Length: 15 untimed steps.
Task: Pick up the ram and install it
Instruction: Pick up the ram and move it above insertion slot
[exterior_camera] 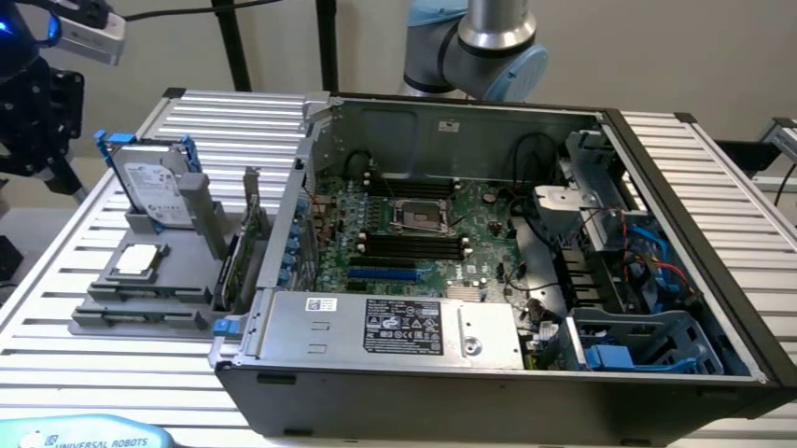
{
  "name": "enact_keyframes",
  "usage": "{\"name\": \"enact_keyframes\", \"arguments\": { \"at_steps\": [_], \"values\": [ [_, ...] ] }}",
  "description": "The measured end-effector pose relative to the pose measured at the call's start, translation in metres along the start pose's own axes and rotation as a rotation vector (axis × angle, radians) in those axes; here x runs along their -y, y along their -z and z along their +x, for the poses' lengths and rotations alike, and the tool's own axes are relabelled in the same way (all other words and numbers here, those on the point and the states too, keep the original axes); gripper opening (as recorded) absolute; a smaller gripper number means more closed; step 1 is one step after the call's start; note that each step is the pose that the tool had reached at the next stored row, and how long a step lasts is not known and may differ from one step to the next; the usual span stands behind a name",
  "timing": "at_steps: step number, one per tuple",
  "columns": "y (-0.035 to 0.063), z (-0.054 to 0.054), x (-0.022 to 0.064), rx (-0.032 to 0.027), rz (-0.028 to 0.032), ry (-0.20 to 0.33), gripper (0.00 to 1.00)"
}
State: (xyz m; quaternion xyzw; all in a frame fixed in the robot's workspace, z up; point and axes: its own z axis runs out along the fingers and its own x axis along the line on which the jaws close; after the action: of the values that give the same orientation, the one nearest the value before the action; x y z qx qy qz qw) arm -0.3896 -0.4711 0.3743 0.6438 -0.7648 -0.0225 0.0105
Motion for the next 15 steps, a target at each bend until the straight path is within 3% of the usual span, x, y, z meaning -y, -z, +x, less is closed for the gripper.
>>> {"name": "enact_keyframes", "arguments": {
  "at_steps": [7, 15],
  "values": [
    [-0.0034, 0.001, 0.0002, -0.0050, -0.0014, 0.106, 0.11],
    [-0.0147, 0.004, 0.0051, -0.0055, -0.0018, 0.113, 0.11]
  ]
}}
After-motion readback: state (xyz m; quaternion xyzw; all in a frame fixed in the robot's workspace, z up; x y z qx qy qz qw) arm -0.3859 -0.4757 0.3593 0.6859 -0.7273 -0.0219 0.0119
